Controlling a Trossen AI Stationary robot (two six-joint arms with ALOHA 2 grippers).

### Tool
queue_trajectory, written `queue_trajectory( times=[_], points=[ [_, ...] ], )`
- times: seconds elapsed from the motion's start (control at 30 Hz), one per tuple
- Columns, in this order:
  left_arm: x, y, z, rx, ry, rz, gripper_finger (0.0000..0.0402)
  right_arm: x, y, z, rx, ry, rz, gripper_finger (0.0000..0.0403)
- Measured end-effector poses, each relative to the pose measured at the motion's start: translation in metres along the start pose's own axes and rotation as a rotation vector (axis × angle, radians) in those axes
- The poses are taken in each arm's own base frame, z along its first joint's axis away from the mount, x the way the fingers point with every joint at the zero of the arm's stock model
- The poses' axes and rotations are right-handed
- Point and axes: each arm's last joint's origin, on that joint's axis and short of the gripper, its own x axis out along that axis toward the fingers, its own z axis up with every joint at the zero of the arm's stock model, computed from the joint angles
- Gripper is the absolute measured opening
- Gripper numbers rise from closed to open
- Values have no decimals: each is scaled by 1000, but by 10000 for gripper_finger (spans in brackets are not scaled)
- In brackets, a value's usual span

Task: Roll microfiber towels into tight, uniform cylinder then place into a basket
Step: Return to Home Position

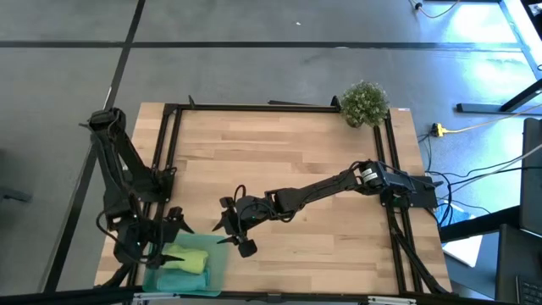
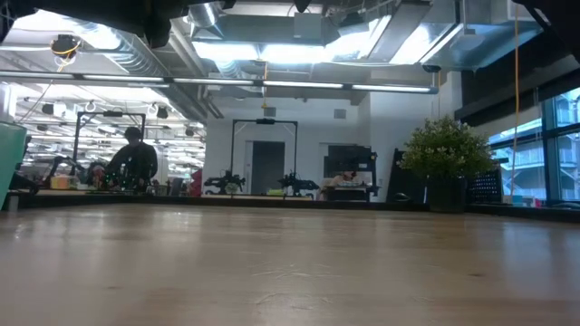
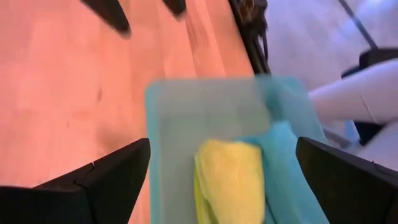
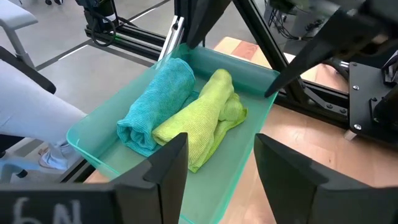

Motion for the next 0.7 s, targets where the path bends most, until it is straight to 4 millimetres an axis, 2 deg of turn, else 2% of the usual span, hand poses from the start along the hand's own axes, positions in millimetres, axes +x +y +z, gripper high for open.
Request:
queue_trajectory(
  times=[0.2,0.53,0.63,0.7],
  points=[
    [-2,-2,6,-11,-90,6,396,0,0,0,0,-2,-1,185],
    [-1,-3,5,-6,-64,-14,396,0,-1,2,56,-20,-46,184],
    [-1,-2,5,-1,-81,8,396,0,-4,2,155,-24,-131,169],
    [-1,-2,5,-3,-85,10,396,-2,-5,4,148,-22,-144,139]
  ],
)
